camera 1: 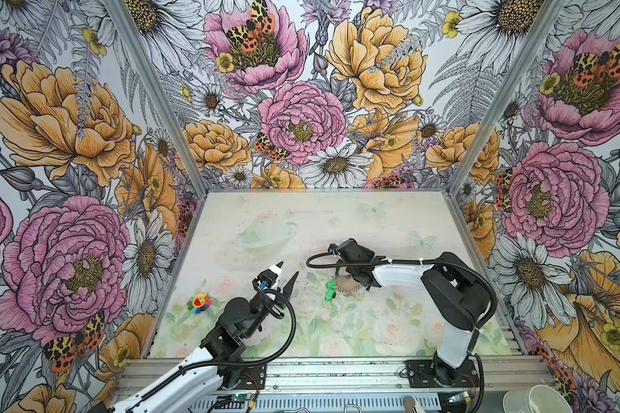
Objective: Attach keys to a key ring
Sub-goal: Place the keyring at the center of the table.
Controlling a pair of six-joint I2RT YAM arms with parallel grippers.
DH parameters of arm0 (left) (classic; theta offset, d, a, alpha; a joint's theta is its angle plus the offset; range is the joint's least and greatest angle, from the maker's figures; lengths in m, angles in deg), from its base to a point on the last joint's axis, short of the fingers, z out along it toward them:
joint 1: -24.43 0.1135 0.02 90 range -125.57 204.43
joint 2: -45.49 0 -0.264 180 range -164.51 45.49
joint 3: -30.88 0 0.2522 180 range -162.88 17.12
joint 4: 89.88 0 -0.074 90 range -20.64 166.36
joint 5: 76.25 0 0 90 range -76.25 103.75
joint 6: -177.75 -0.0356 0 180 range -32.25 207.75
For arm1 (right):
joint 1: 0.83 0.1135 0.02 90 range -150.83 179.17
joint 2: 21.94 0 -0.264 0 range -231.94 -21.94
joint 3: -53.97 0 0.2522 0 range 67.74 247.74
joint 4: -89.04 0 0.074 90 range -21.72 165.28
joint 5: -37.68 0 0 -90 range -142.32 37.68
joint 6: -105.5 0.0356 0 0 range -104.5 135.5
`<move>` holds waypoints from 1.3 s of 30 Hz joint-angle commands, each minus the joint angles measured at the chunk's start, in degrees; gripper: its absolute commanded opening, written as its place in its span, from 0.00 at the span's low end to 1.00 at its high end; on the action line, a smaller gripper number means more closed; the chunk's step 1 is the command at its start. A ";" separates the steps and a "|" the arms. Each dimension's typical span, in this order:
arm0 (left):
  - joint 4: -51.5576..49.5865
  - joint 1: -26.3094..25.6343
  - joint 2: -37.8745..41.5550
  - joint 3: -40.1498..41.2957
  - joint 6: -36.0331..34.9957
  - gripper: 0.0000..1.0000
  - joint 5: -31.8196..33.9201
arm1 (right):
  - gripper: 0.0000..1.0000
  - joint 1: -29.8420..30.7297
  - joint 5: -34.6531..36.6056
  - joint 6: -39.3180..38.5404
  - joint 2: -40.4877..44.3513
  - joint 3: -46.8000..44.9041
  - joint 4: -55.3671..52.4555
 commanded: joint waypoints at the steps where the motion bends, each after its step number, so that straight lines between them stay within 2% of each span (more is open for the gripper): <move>1: -0.52 0.42 0.39 0.75 0.62 0.56 1.21 | 0.23 -1.50 1.26 0.74 -1.91 3.17 -0.19; 8: 0.71 0.55 -0.46 1.16 0.80 0.56 0.99 | 0.32 -4.02 1.78 0.82 -3.81 5.45 -0.62; 14: 2.05 1.16 -2.03 1.09 1.16 0.57 0.96 | 0.54 -4.85 2.22 0.61 -1.69 4.64 -1.56; 21: 1.56 2.13 -3.35 -0.09 2.09 0.59 1.48 | 0.71 -4.84 1.06 2.35 6.13 -0.01 -4.61; 27: -1.38 3.72 -5.76 -3.92 2.76 0.69 13.94 | 0.78 -4.97 -7.54 8.01 19.68 -4.93 -7.42; 30: -2.00 7.69 -9.12 -5.63 5.67 0.75 22.60 | 0.78 -6.71 -13.73 12.12 25.71 -6.70 -7.23; 34: -3.98 17.47 -15.28 -9.24 11.02 0.99 22.56 | 0.78 -11.07 -16.31 16.42 30.65 -8.83 -4.43; 37: -3.81 23.60 -20.68 -11.65 12.75 0.99 20.30 | 0.79 -15.07 -16.98 19.58 33.08 -10.14 -2.86; 39: -2.28 25.95 -24.83 -12.76 11.92 0.99 19.88 | 0.80 -17.90 -17.20 21.80 34.29 -11.31 -1.42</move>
